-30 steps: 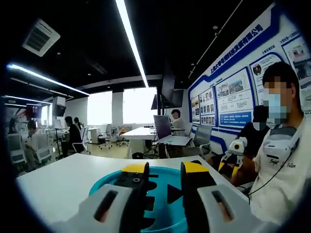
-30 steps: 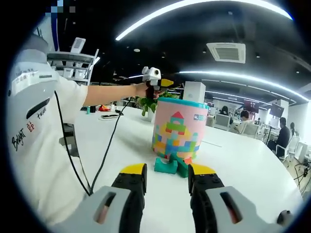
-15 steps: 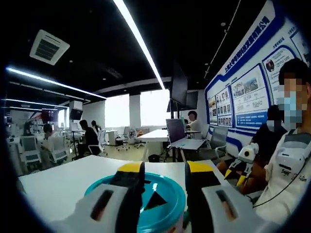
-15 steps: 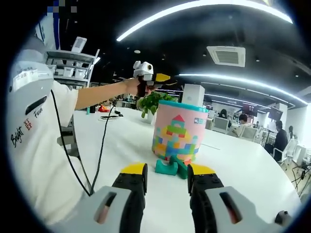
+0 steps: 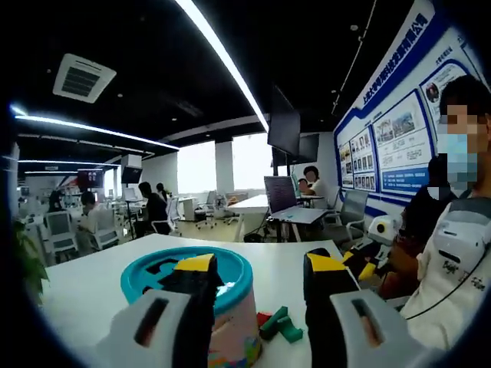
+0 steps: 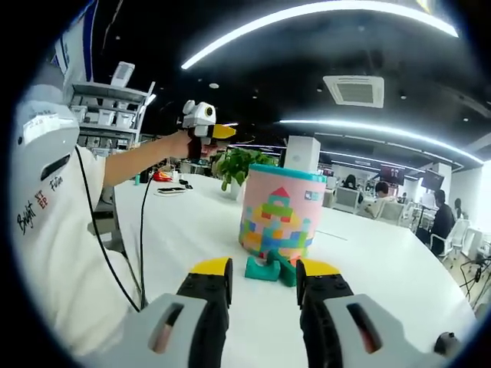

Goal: Arrange the toys in the designated storage area by placing each visible toy with the group until no toy remains scattered across the table.

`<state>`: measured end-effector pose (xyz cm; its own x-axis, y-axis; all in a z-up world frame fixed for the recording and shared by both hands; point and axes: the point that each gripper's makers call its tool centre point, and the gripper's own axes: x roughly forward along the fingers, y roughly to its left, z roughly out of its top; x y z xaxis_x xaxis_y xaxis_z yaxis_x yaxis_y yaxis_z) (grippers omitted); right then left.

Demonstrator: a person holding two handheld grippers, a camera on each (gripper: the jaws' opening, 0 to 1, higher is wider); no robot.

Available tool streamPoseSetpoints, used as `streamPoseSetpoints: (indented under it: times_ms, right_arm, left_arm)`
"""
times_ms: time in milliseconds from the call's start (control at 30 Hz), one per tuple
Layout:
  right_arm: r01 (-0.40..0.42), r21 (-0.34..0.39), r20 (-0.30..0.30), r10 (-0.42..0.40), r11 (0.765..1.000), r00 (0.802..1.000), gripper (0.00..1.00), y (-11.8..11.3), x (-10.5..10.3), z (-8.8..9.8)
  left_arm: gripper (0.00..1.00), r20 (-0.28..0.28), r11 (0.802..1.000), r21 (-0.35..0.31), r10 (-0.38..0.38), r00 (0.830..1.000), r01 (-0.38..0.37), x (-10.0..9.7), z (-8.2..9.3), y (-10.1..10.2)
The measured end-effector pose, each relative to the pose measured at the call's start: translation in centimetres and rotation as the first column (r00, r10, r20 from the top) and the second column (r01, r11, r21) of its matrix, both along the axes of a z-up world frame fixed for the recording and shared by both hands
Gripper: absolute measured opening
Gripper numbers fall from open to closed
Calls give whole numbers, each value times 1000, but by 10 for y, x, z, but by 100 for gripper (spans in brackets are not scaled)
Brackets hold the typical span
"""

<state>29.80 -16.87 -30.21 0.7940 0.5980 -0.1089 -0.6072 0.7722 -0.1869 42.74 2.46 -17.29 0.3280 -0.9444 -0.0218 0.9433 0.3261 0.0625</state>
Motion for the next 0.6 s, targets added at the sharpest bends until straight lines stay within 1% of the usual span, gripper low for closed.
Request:
streamPoseSetpoints:
  times_ms: [67, 100, 167, 233, 333, 367, 433, 467, 500, 533, 567, 600]
  right_arm:
    - [0, -1, -1, 0, 1000, 1000, 34, 0, 0, -1]
    - [1, -1, -3, -1, 1000, 1000, 34, 0, 0, -1]
    - [3, -2, -5, -3, 1000, 1000, 34, 0, 0, -3]
    - [10, -5, -13, -10, 1000, 1000, 34, -2, 0, -5]
    - [13, -9, -18, -13, 1000, 1000, 34, -3, 0, -7]
    - [12, -10, -23, -12, 1000, 1000, 34, -3, 0, -7]
    - [11, -23, -35, -12, 1000, 999, 33, -2, 1, -10]
    - [12, -30, -40, -13, 999, 999, 33, -2, 1, -11]
    - [11, -30, -40, -12, 999, 999, 34, -2, 1, -11]
    - [8, -22, -41, -9, 1000, 999, 34, -1, 0, -10]
    - [6, -17, -43, -7, 1000, 999, 34, 0, 0, -10]
    - [5, -15, -41, -6, 1000, 999, 34, 0, 0, -9]
  left_arm:
    - [47, 9, 1000, 31, 1, 1000, -1, -9, -8, -2]
    - [47, 7, 1000, 30, 2, 1000, -3, -11, -10, -2]
    - [47, -10, 999, 33, -8, 1000, 8, -20, -15, -6]
    - [47, -28, 999, 39, 9, 1000, -8, -29, -20, -9]
    - [47, -38, 1000, 18, 10, 999, -10, -47, -20, -14]
    - [47, -51, 1000, 0, 10, 999, -10, -52, -18, -16]
    - [46, -56, 1000, -10, 4, 998, -5, -60, -17, -20]
    - [46, -62, 1000, -6, 15, 998, -15, -63, -18, -21]
    - [46, -56, 1000, 6, 26, 998, -25, -63, -20, -21]
    - [46, -33, 999, 35, 41, 999, -40, -62, -25, -20]
    - [46, -23, 996, 55, 66, 998, -65, -59, -29, -17]
    - [46, -21, 996, 56, 69, 997, -68, -59, -32, -18]
